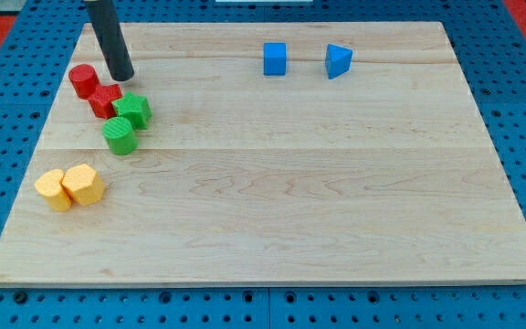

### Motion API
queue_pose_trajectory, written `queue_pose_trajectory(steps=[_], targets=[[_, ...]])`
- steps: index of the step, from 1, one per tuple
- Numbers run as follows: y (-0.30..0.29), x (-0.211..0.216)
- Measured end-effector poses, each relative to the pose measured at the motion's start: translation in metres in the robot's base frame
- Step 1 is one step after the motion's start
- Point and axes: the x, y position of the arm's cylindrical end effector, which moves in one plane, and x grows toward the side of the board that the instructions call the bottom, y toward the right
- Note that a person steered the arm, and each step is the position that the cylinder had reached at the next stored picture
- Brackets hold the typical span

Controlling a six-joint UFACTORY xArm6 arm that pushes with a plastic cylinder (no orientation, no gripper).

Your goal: Push the red circle closer to green circle

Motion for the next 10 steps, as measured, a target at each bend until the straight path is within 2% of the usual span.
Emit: queue_pose_trajectory(steps=[1,2,4,8,9,10], targets=[[-0.053,-0.004],[-0.049,-0.024],[-0.093,-0.035],[-0.078,0.096],[-0.093,0.101],[-0.079,0.116]])
